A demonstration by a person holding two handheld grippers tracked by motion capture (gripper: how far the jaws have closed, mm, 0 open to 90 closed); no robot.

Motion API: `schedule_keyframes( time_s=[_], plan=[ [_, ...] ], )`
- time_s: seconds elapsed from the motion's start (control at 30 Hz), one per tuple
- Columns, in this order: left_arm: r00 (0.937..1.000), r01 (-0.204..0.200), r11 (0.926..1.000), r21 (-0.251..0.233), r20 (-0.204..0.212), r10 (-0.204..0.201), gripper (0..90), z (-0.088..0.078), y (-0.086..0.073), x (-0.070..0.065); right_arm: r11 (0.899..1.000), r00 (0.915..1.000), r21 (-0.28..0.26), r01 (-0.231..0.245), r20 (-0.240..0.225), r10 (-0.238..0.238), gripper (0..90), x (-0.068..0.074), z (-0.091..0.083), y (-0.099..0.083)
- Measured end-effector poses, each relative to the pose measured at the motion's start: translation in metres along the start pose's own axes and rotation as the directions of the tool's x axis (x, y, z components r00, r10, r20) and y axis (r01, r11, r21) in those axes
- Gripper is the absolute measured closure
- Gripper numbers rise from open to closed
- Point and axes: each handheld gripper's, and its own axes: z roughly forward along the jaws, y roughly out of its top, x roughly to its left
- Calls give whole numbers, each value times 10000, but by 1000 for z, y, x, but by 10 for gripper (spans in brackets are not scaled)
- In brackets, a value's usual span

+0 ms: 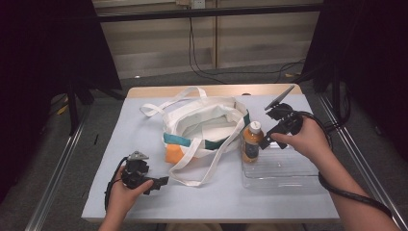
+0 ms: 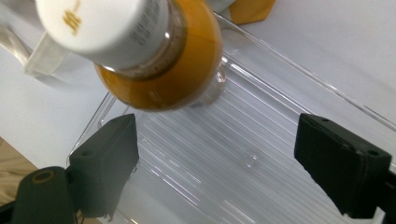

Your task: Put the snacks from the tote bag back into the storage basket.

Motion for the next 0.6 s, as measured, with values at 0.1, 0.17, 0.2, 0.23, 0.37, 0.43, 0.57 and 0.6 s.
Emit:
schedule_keyframes(
  time_s=[0.1,0.17,0.2,0.23,0.37,0.43,0.57,0.6],
  plan=[
    [10000,34,10000,-54,10,-34,43,1,0,0,10000,10000,-57,7,-20,-7,139,-3,0,-3],
    [10000,41,10000,-71,-3,-41,43,1,-1,-1,10000,10000,-6,-48,42,48,139,-3,0,-5],
    [10000,42,10000,-42,19,-42,43,1,0,-1,10000,10000,-40,-44,64,44,139,-4,0,-6],
    [10000,41,10000,-46,12,-41,43,1,0,-1,10000,9999,-24,-47,91,48,139,-4,0,-7],
    [9998,196,9997,-165,22,-195,43,2,-1,-2,10000,9999,-70,24,122,-23,140,-6,-1,-11],
    [9998,187,9997,-172,-15,-188,43,2,-1,-3,10000,9999,-88,-8,127,9,140,-6,0,-13],
    [10000,15,10000,-31,23,-15,43,1,-1,-2,9999,10000,-118,-43,53,44,139,-9,0,-18],
    [10000,18,10000,-22,43,-17,43,2,-1,-2,9998,9999,-181,-108,30,108,140,-9,0,-19]
  ],
)
